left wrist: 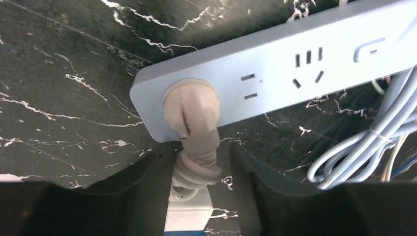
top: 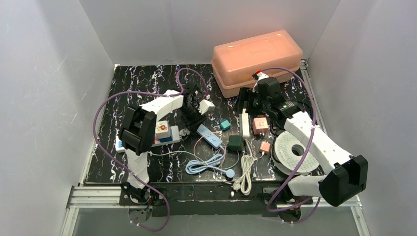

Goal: Pull the plug off the socket
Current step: Remove the plug from the socket.

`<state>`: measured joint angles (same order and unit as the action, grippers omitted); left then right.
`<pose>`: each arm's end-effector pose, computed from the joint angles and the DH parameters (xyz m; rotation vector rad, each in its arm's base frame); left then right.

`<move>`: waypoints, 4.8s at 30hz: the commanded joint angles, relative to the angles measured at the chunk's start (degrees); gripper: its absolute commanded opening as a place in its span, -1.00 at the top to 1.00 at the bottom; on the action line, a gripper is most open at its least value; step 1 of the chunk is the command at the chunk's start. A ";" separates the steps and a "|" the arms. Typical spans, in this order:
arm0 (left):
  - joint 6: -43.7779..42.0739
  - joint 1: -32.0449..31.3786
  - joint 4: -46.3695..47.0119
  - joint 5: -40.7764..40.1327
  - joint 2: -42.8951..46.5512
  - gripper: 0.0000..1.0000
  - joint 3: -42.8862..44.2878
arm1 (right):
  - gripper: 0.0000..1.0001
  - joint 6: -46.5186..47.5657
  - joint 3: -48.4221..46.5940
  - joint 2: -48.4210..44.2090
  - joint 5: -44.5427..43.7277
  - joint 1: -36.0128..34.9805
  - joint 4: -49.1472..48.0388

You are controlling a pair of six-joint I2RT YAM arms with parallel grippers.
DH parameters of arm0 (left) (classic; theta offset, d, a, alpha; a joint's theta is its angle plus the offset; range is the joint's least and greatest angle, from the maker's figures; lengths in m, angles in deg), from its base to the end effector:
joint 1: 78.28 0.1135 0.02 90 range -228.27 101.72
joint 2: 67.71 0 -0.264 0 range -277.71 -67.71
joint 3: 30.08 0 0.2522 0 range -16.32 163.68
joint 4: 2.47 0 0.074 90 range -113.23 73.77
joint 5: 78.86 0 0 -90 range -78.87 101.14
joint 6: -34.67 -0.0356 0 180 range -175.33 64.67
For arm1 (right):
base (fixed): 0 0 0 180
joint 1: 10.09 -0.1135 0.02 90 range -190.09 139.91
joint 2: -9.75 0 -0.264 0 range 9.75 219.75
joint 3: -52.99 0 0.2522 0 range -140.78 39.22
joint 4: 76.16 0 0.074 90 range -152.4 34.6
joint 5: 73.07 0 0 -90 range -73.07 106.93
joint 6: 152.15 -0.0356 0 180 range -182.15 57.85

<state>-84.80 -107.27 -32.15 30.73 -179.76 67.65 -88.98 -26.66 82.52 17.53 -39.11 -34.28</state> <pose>0.3798 -0.2241 0.2211 1.2758 1.9333 -0.3947 0.2464 0.1371 0.3330 -0.0489 2.2373 0.5559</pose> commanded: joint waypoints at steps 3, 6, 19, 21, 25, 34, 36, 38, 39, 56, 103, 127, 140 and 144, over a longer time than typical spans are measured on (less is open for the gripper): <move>-1.84 0.05 -8.73 1.28 -1.66 0.64 3.65 | -0.65 -0.32 0.07 -1.13 1.64 -0.34 -2.67; -1.87 0.07 -8.87 0.43 -1.52 1.00 4.08 | -0.66 -0.40 1.20 -1.31 2.70 -0.34 -3.83; -0.81 3.12 0.76 8.57 15.54 1.00 -1.26 | -0.81 -3.33 2.80 4.36 18.47 -0.25 -16.51; -1.87 3.24 3.57 10.17 19.12 1.00 -3.83 | -0.81 -4.63 1.96 6.66 21.97 -0.25 -19.09; -3.44 3.59 3.58 13.77 23.36 1.00 -4.76 | -0.82 -7.43 0.76 11.70 29.14 -0.30 -24.23; -3.16 4.20 6.88 17.24 28.40 1.00 -9.68 | -0.83 -6.32 -0.33 15.57 35.54 -6.61 -31.94; -2.46 4.41 7.51 17.14 28.38 1.00 -10.03 | -0.83 -6.98 1.26 15.44 34.87 -7.01 -33.95; -1.86 4.77 8.12 17.35 28.45 1.00 -10.04 | -0.84 -7.88 2.64 15.74 34.92 -7.10 -35.57; -1.65 4.93 8.22 17.56 28.44 1.00 -9.98 | -0.84 -8.20 3.06 16.16 35.27 -7.11 -36.06; -0.23 6.00 8.20 21.81 31.57 1.00 -10.44 | -0.64 -3.38 2.36 23.38 40.08 -7.43 -36.59; -56.75 18.07 -71.38 55.40 9.05 -0.81 14.97 | 0.97 8.29 -0.37 12.84 42.37 -12.03 -33.14; -62.51 13.07 -76.85 53.53 8.10 -0.96 9.08 | 0.97 8.44 -2.85 11.70 39.79 -12.47 -33.89; -63.79 13.11 -79.86 51.56 6.58 -0.82 6.36 | 0.97 9.96 -1.24 9.35 38.16 -12.42 -33.74; -62.77 14.58 -80.55 53.06 6.58 -0.70 8.09 | 0.97 10.22 -0.50 9.10 38.15 -12.47 -33.83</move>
<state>-147.08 -94.20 -70.99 81.63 -173.75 75.01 -78.51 -24.74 96.40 54.14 -51.89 -60.79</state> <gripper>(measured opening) 0.898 0.399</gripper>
